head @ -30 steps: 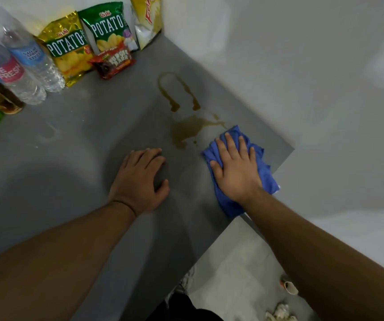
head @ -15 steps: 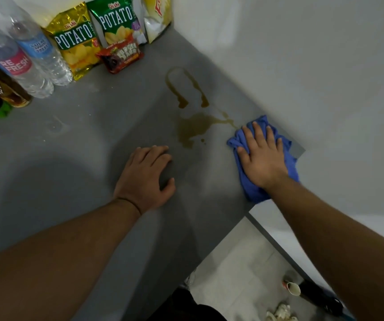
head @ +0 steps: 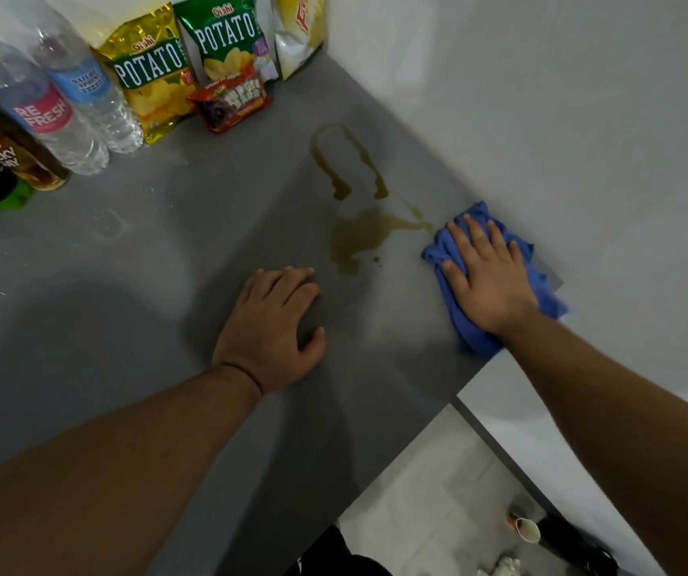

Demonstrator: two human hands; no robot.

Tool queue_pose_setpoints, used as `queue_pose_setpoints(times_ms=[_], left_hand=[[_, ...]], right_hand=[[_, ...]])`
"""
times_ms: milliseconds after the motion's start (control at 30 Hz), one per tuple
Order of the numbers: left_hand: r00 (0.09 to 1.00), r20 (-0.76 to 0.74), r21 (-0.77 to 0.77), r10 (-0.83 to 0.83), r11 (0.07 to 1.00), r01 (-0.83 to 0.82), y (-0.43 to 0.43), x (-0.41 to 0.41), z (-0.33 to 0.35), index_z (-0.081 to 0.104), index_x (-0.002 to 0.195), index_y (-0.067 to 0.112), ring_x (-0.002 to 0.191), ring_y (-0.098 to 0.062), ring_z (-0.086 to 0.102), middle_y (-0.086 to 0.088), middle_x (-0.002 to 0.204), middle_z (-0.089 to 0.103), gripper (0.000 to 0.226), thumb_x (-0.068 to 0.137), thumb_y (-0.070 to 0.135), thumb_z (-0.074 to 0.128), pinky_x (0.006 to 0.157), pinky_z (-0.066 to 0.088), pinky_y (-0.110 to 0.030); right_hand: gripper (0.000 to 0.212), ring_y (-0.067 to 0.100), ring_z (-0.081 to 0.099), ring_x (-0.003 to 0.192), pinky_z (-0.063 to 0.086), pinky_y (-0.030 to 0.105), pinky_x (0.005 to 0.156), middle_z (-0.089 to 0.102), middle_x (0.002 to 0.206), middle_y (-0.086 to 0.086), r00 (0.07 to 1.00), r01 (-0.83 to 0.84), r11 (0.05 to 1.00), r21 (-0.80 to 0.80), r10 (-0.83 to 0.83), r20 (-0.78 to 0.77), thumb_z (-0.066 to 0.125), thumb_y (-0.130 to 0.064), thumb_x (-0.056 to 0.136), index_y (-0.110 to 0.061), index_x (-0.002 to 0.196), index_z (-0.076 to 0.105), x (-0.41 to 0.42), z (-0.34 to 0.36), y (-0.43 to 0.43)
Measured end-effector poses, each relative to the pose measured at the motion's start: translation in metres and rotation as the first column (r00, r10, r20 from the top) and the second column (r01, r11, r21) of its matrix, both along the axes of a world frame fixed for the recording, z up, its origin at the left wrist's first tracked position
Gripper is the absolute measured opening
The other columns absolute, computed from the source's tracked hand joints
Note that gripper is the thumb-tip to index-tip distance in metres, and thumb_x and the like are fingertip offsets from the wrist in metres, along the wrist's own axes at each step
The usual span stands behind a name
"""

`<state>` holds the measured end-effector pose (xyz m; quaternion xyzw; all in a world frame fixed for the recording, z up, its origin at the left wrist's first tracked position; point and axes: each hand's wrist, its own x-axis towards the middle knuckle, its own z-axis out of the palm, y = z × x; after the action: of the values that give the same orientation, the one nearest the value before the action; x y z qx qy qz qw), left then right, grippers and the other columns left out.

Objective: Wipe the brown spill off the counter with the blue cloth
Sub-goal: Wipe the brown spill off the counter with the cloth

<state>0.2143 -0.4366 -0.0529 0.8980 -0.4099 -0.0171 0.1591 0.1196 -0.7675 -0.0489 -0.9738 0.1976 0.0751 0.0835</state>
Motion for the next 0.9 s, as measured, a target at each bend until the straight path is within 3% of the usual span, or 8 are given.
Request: queue_pose_setpoints(times_ms=[133, 300, 367, 500, 633, 700, 900], left_hand=[[1.000, -0.002, -0.008, 0.004, 1.000, -0.004, 0.001, 0.000, 0.002, 0.063, 0.126, 0.014, 0.132, -0.035, 0.052, -0.006, 0.146, 0.056, 0.053, 0.083, 0.044, 0.063, 0.117, 0.035, -0.055], [0.999, -0.033, -0.015, 0.006, 1.000, -0.007, 0.002, 0.003, 0.000, 0.062, 0.128, 0.017, 0.134, -0.032, 0.050, -0.004, 0.146, 0.055, 0.053, 0.083, 0.046, 0.062, 0.119, 0.033, -0.053], [0.999, -0.046, -0.029, 0.003, 1.000, -0.005, 0.004, 0.004, -0.002, 0.062, 0.127, 0.018, 0.135, -0.030, 0.050, -0.003, 0.147, 0.055, 0.053, 0.083, 0.047, 0.062, 0.120, 0.032, -0.052], [0.997, -0.069, -0.081, 0.017, 0.996, -0.023, 0.004, 0.007, -0.004, 0.063, 0.125, 0.020, 0.132, -0.028, 0.051, 0.001, 0.143, 0.057, 0.050, 0.082, 0.047, 0.064, 0.119, 0.034, -0.049], [0.998, -0.048, -0.133, 0.046, 0.990, -0.052, 0.000, 0.014, -0.002, 0.065, 0.122, 0.018, 0.121, -0.029, 0.058, -0.001, 0.134, 0.063, 0.047, 0.081, 0.040, 0.065, 0.108, 0.044, -0.046], [0.999, -0.019, -0.139, 0.037, 0.990, -0.039, -0.001, 0.024, 0.000, 0.065, 0.123, 0.016, 0.120, -0.030, 0.059, -0.003, 0.134, 0.064, 0.047, 0.081, 0.039, 0.064, 0.105, 0.046, -0.044], [0.997, 0.039, -0.059, 0.069, 0.996, -0.067, 0.002, 0.078, 0.007, 0.064, 0.124, 0.015, 0.126, -0.034, 0.054, -0.005, 0.137, 0.061, 0.051, 0.082, 0.044, 0.061, 0.107, 0.044, -0.047]], right_hand=[[0.067, 0.034, -0.002, 0.159, 0.002, 0.055, 0.127, 0.003, 0.174, 0.003, 0.996, 0.089, 0.996, -0.013, -0.089, 0.011, 0.016, -0.058, 0.107, -0.027, 0.166, 0.009, 0.040, -0.005, 0.039], [0.064, 0.022, -0.001, 0.160, 0.007, 0.053, 0.129, 0.007, 0.174, -0.006, 0.967, -0.256, 0.965, 0.061, 0.255, 0.031, 0.020, -0.058, 0.107, -0.031, 0.165, 0.016, -0.005, 0.001, 0.040], [0.062, 0.020, 0.005, 0.160, 0.013, 0.056, 0.127, 0.014, 0.173, -0.007, 0.949, -0.314, 0.946, 0.078, 0.312, 0.036, 0.025, -0.055, 0.107, -0.031, 0.164, 0.023, -0.020, 0.004, 0.014], [0.066, 0.026, 0.008, 0.160, 0.011, 0.055, 0.127, 0.015, 0.173, -0.004, 0.987, -0.161, 0.986, 0.046, 0.159, 0.032, 0.022, -0.058, 0.104, -0.031, 0.164, 0.024, 0.001, 0.005, -0.011], [0.062, 0.031, 0.001, 0.160, 0.003, 0.054, 0.128, 0.007, 0.174, 0.001, 0.999, 0.046, 0.999, -0.010, -0.046, 0.029, 0.023, -0.053, 0.109, -0.028, 0.165, 0.014, 0.059, -0.004, 0.019], [0.063, 0.032, 0.000, 0.160, 0.002, 0.053, 0.128, 0.005, 0.174, 0.001, 0.997, 0.063, 0.998, -0.008, -0.063, 0.036, 0.022, -0.053, 0.109, -0.027, 0.165, 0.013, 0.073, -0.007, 0.040], [0.062, 0.024, 0.007, 0.160, 0.012, 0.054, 0.128, 0.017, 0.172, -0.002, 0.949, -0.314, 0.947, 0.071, 0.309, 0.070, 0.026, -0.052, 0.107, -0.026, 0.164, 0.025, 0.030, 0.003, 0.032]])
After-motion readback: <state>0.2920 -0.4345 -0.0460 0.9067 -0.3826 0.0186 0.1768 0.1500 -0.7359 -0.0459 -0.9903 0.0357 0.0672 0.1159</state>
